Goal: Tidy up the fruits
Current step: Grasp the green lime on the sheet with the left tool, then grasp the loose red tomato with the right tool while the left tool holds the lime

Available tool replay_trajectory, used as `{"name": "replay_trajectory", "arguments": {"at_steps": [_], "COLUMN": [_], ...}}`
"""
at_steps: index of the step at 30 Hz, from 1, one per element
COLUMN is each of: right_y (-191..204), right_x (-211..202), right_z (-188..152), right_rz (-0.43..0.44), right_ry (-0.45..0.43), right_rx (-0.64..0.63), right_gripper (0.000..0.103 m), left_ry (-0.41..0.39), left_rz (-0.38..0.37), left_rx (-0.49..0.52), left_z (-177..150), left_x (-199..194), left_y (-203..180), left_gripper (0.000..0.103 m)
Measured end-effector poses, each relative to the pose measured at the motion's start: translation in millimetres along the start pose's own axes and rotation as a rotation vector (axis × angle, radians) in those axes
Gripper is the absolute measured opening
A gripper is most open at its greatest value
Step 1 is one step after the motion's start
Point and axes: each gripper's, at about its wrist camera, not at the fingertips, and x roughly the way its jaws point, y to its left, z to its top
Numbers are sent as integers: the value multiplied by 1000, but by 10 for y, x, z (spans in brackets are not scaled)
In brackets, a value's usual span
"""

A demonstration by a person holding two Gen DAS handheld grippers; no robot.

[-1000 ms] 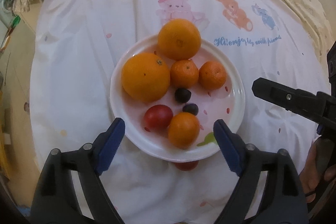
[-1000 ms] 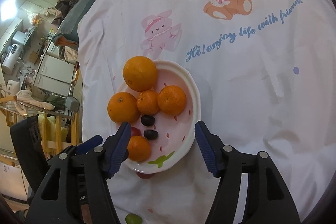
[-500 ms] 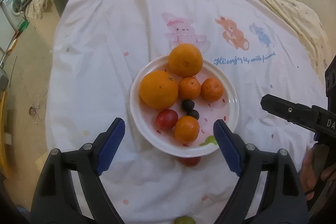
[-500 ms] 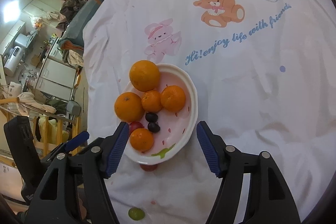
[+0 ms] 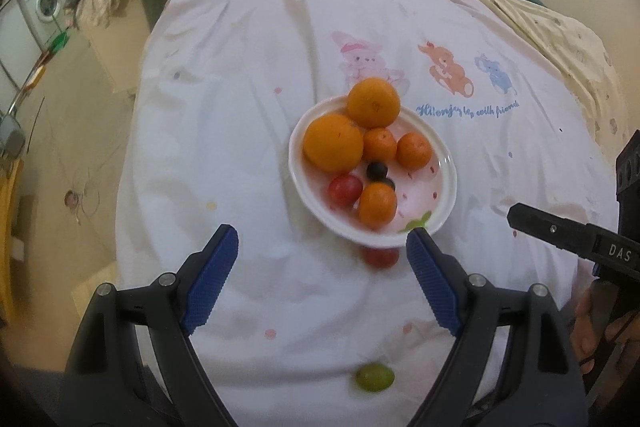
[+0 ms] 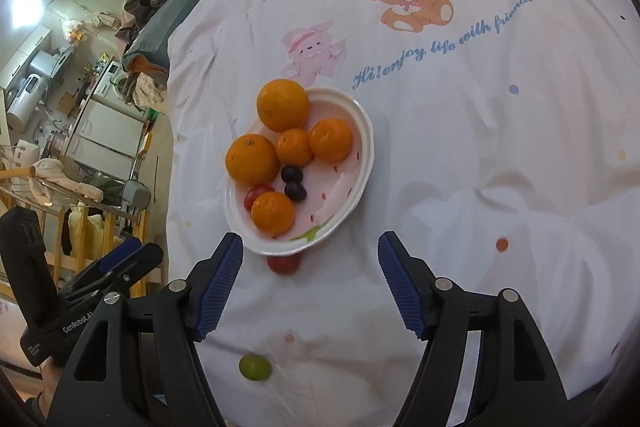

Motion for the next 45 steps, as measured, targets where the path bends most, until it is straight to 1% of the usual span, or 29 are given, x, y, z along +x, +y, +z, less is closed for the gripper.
{"name": "replay_trajectory", "arguments": {"at_steps": [4, 9, 13, 15, 17, 18, 20, 23, 24, 26, 28, 31, 32, 34, 36, 38, 39, 40, 45], "right_y": [21, 31, -2, -12, -18, -19, -21, -24, -22, -22, -26, -36, -36, -36, -35, -35, -33, -31, -4], "right_x": [17, 41, 67, 85, 103, 110, 106, 90, 90, 96, 112, 121, 118, 109, 108, 109, 112, 117, 143], "right_z": [-94, -143, -132, -129, -126, -125, -127, -109, -105, -97, -94, -96, -97, -99, -99, -99, -99, -101, -117], "right_rz": [-3, -22, -29, -28, -30, -32, -30, -16, -11, -3, -5, -1, 0, 2, 3, 1, -1, -2, -5], "right_ry": [7, 14, 18, 24, 30, 32, 32, 28, 27, 29, 34, 40, 40, 37, 37, 38, 40, 42, 52], "right_rx": [1, -10, 7, 13, 16, 17, 20, 32, 36, 41, 42, 49, 51, 53, 54, 53, 52, 51, 41], "right_gripper": [73, 73, 73, 73, 73, 73, 73, 73, 73, 73, 73, 73, 73, 73, 73, 73, 73, 73, 73], "left_ry": [-2, -3, 23, 34, 53, 77, 111, 182, 214, 274, 311, 332, 339, 357, 363, 364, 362, 361, 336], "left_rz": [-26, -36, -85, -83, -75, -57, -48, -85, -100, -108, -92, -68, -67, -54, -34, -28, -29, -33, -58], "left_rx": [-35, -42, -54, -52, -35, -14, 6, 16, 17, 38, 71, 122, 135, 168, 187, 203, 205, 204, 185], "left_z": [-127, -218, -310, -359, -420, -466, -537, -685, -746, -851, -931, -998, -1012, -1044, -1066, -1082, -1085, -1087, -1046], "left_x": [-79, -139, -134, -141, -125, -92, -42, 59, 108, 217, 320, 439, 472, 555, 593, 598, 595, 589, 503], "left_y": [45, 15, -15, -40, -76, -110, -146, -202, -228, -294, -368, -472, -495, -550, -577, -598, -601, -602, -574], "left_gripper": [84, 84, 84, 84, 84, 84, 84, 83, 80, 72, 56, 53, 51, 42, 37, 37, 34, 27, 27]}}
